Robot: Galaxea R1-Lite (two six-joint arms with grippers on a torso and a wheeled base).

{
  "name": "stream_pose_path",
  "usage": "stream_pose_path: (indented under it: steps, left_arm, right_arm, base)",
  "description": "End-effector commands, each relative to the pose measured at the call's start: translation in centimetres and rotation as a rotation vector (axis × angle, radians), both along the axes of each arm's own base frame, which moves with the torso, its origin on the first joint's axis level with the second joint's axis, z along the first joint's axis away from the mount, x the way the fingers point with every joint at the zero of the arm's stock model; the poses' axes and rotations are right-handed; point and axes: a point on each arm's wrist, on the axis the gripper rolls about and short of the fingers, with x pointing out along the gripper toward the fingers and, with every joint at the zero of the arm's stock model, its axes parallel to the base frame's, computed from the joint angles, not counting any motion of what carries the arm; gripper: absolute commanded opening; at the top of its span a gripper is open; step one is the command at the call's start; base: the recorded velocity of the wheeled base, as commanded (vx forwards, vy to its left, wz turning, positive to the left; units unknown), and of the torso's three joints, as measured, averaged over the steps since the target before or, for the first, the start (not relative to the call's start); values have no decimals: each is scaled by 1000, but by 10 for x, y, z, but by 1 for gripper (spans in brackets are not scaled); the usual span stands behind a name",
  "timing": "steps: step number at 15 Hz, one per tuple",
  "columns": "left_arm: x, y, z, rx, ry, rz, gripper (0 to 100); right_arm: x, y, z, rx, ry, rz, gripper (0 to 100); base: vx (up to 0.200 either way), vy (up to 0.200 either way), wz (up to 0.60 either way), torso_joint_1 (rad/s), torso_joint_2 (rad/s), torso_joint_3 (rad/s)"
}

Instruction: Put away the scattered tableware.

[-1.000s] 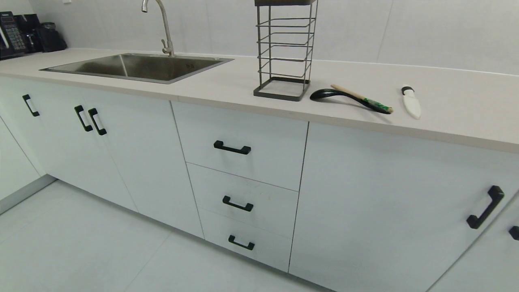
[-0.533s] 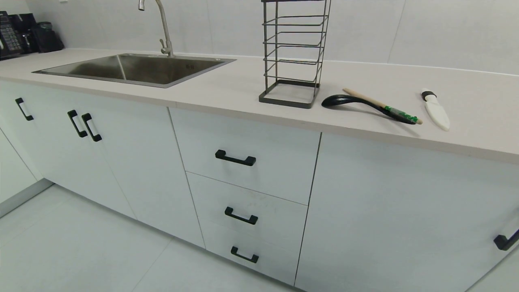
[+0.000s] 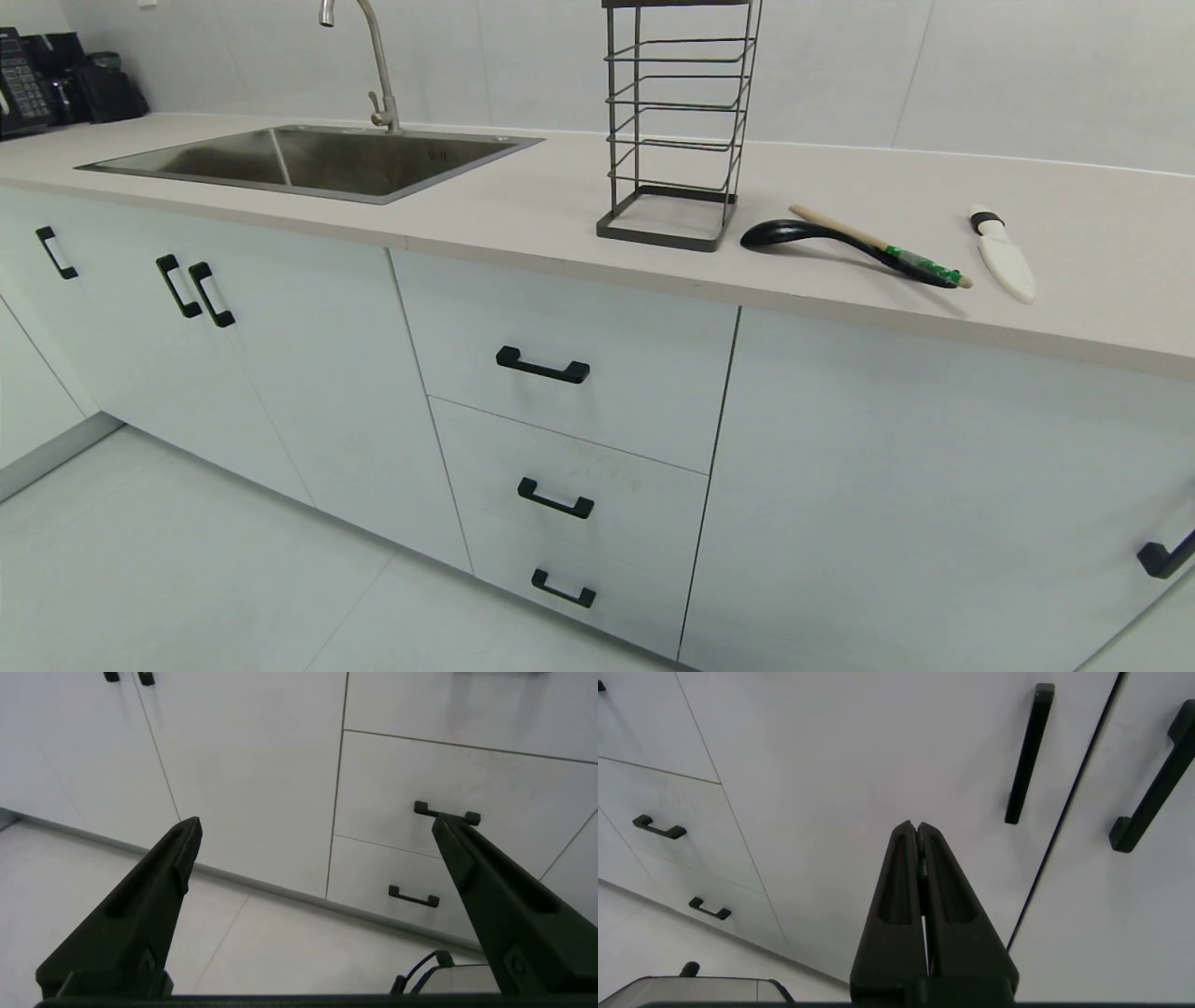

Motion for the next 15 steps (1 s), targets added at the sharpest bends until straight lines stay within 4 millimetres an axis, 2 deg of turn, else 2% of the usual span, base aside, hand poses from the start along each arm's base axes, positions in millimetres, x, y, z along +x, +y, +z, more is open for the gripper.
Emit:
stream_pose_path:
  steps: [1, 3, 5, 6, 7, 8, 9, 12, 13, 14, 15]
  left_arm:
    - [0, 0, 0, 10, -3, -19, 100]
    - [0, -1, 1, 85, -14, -30, 100]
    - [0, -1, 1, 88, -19, -29, 100]
    - [-2, -1, 9, 86, -63, -24, 100]
    - [-12, -1, 43, 69, -227, -19, 100]
    - [-25, -2, 86, 58, -355, -5, 100]
    - [-27, -4, 100, 75, -340, -13, 100]
    - [-11, -4, 92, 56, -183, -114, 100]
    - [5, -5, 95, 69, -99, -195, 100]
    - [5, -5, 95, 71, -94, -200, 100]
    - [19, -6, 95, 131, -27, -302, 100]
  right_arm:
    - [0, 0, 0, 0, 2, 1, 0]
    - [0, 0, 0, 0, 2, 1, 0]
    - [0, 0, 0, 0, 3, 1, 0]
    - [0, 0, 0, 0, 0, -1, 0]
    - [0, 0, 0, 0, 2, -1, 0]
    - [0, 0, 0, 0, 0, -1, 0]
    - [0, 0, 0, 0, 3, -1, 0]
    - [0, 0, 0, 0, 3, -1, 0]
    - [0, 0, 0, 0, 3, -1, 0]
    - [0, 0, 0, 0, 2, -1, 0]
    - [0, 0, 0, 0, 2, -1, 0]
  base:
    - [0, 0, 0, 0, 0, 0]
    - [0, 0, 0, 0, 0, 0]
    - [0, 0, 0, 0, 0, 0]
    - [0, 0, 0, 0, 0, 0]
    - [0, 0, 0, 0, 0, 0]
    - [0, 0, 0, 0, 0, 0]
    - [0, 0, 0, 0, 0, 0]
    - [0, 0, 0, 0, 0, 0]
    - [0, 0, 0, 0, 0, 0]
    - [0, 0, 0, 0, 0, 0]
    - [0, 0, 0, 0, 0, 0]
